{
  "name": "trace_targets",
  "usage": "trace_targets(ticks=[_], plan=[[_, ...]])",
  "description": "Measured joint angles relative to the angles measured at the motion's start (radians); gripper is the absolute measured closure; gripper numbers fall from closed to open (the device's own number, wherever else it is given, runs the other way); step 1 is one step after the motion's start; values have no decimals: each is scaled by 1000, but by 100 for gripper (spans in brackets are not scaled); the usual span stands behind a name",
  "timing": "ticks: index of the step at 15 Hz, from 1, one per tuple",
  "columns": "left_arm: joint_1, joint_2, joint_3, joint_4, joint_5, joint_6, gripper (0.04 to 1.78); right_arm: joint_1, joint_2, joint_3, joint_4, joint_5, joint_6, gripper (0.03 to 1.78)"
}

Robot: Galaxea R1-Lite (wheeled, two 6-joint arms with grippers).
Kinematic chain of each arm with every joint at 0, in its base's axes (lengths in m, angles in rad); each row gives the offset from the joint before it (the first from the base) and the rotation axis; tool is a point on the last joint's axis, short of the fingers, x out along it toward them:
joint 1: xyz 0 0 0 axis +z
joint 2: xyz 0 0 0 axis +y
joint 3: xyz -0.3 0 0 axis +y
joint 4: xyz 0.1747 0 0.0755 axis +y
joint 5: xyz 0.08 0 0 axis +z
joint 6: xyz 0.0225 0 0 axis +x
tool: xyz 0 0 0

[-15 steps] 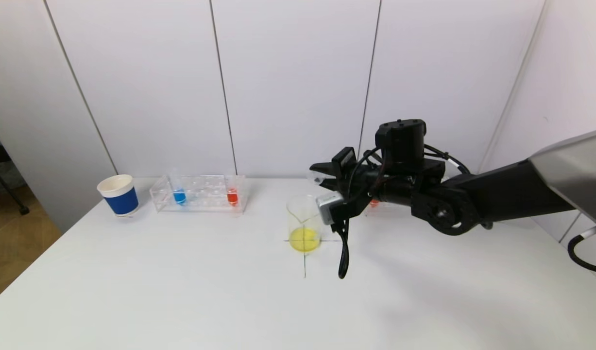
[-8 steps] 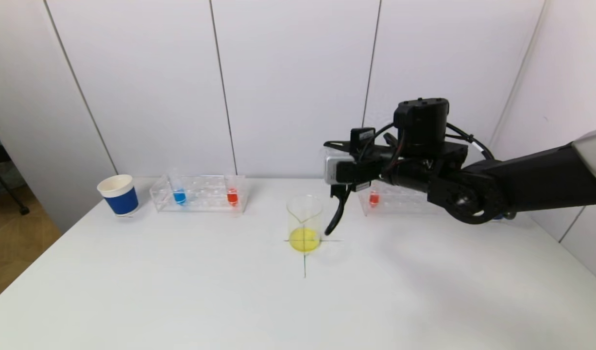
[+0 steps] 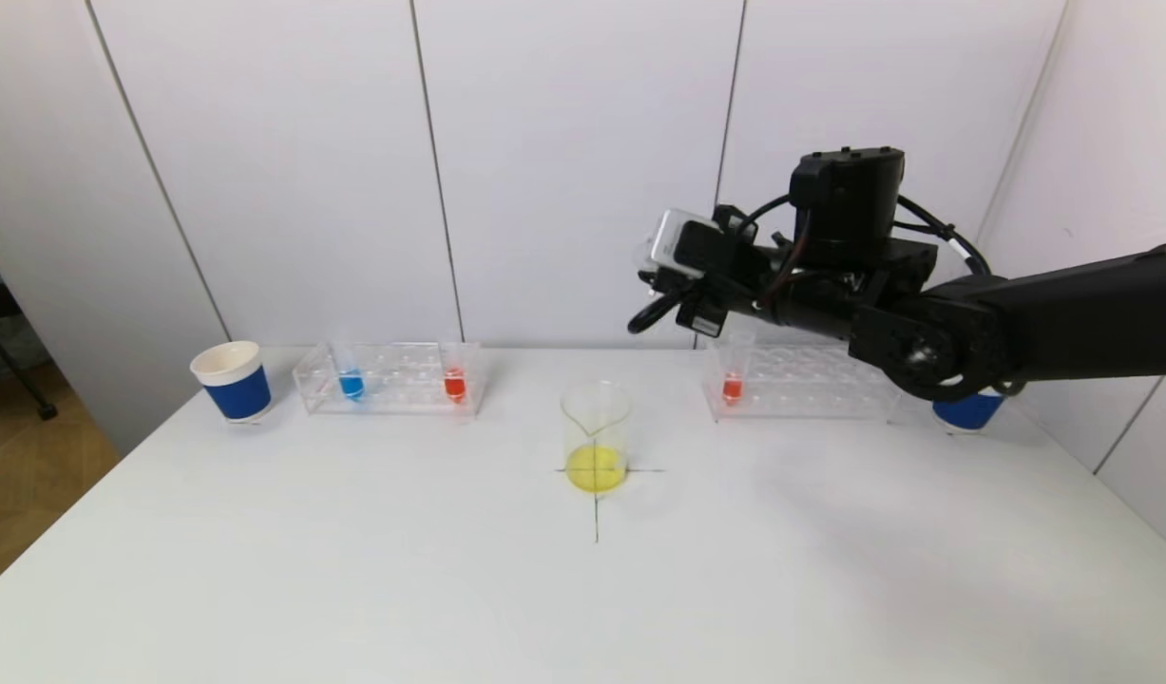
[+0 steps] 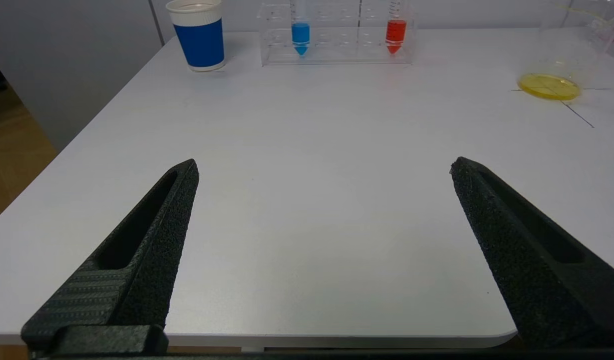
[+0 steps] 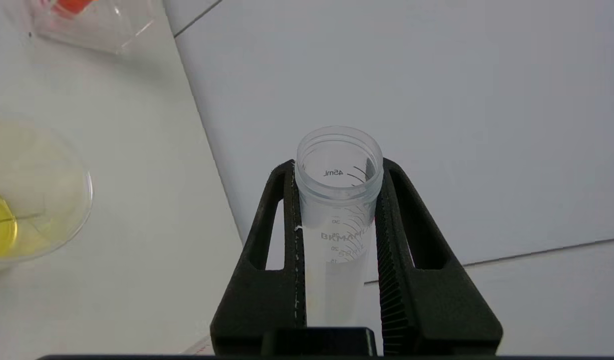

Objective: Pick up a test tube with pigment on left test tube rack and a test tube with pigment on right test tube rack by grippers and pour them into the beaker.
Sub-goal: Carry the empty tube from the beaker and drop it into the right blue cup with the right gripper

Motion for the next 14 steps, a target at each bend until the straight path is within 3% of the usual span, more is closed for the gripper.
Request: trace_targets(ticks=[4, 8, 11, 14], plan=[[0, 0, 0, 0, 0, 0, 6, -2, -10, -61, 34, -50, 332, 135], [0, 0, 0, 0, 0, 0, 6, -35, -59, -134, 190, -66, 643, 135], [0, 0, 0, 0, 0, 0, 6, -98, -89, -171, 255, -66, 803, 135], [0, 0, 0, 0, 0, 0, 6, -199, -102, -180, 258, -66, 883, 135]])
